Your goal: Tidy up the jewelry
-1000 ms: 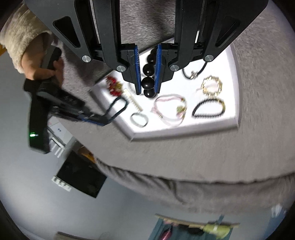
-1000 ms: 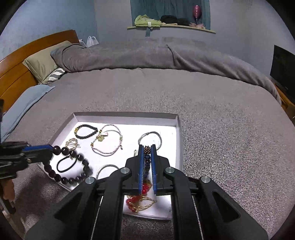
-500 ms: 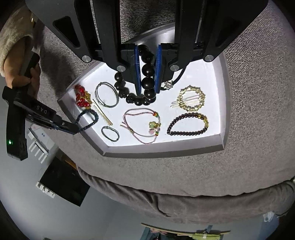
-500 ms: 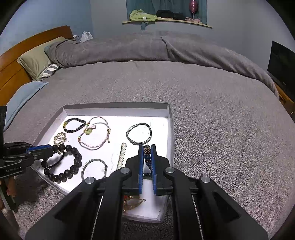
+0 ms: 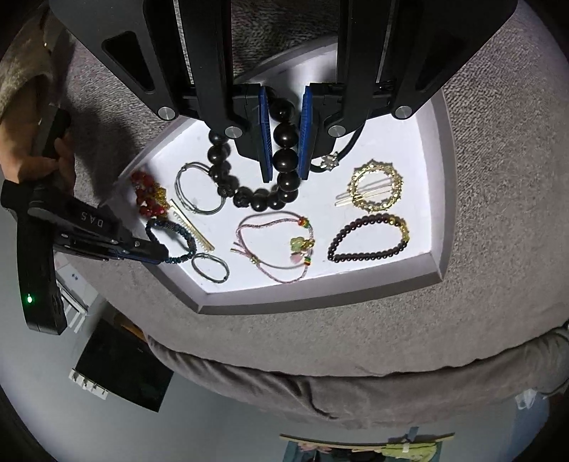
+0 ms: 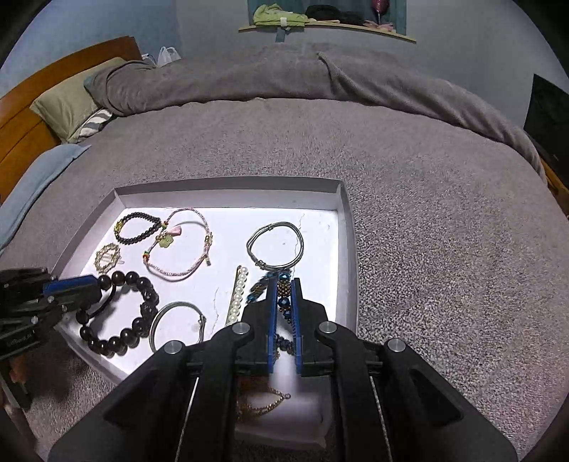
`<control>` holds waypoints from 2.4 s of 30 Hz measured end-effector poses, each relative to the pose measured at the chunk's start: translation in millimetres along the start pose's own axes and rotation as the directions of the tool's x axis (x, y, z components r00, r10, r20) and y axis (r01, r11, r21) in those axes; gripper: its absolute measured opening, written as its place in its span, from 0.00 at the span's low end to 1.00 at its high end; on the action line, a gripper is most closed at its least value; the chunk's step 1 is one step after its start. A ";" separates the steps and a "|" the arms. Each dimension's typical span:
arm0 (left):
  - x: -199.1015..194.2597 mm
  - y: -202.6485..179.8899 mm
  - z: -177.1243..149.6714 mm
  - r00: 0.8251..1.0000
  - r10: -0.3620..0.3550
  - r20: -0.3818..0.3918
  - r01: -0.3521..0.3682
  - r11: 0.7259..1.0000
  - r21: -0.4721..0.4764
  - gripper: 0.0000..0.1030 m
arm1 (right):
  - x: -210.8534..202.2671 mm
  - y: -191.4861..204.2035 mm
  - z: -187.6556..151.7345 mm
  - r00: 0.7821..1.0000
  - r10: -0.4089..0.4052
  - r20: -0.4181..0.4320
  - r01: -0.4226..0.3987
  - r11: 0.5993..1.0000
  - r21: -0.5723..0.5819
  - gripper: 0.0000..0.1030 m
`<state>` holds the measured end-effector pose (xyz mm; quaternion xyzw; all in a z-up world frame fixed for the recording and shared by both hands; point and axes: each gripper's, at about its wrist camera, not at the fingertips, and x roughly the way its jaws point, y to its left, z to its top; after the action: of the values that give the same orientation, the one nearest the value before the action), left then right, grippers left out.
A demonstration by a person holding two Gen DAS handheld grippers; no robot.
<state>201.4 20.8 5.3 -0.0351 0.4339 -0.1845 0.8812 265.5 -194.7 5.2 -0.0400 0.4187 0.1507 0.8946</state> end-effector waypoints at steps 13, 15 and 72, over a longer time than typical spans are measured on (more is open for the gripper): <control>4.3 -5.0 -2.3 0.999 0.051 -0.003 -0.051 0.998 0.041 0.15 | 4.0 0.4 -3.9 1.000 -0.016 -0.025 0.016 1.000 -0.017 0.07; 4.8 -2.9 -2.6 0.998 0.057 -0.005 -0.056 0.998 0.035 0.15 | 4.4 -2.1 -3.9 0.999 -0.023 -0.025 0.023 1.000 -0.011 0.07; -101.1 -64.4 -78.6 0.870 0.387 0.307 -0.361 0.922 -0.139 0.94 | -128.8 28.4 -105.1 0.960 -0.093 0.265 0.060 0.990 0.131 0.95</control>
<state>65.2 4.6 46.8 -0.0150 0.2863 0.0148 0.9579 101.6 -218.9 36.9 0.0193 0.2991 0.0943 0.9493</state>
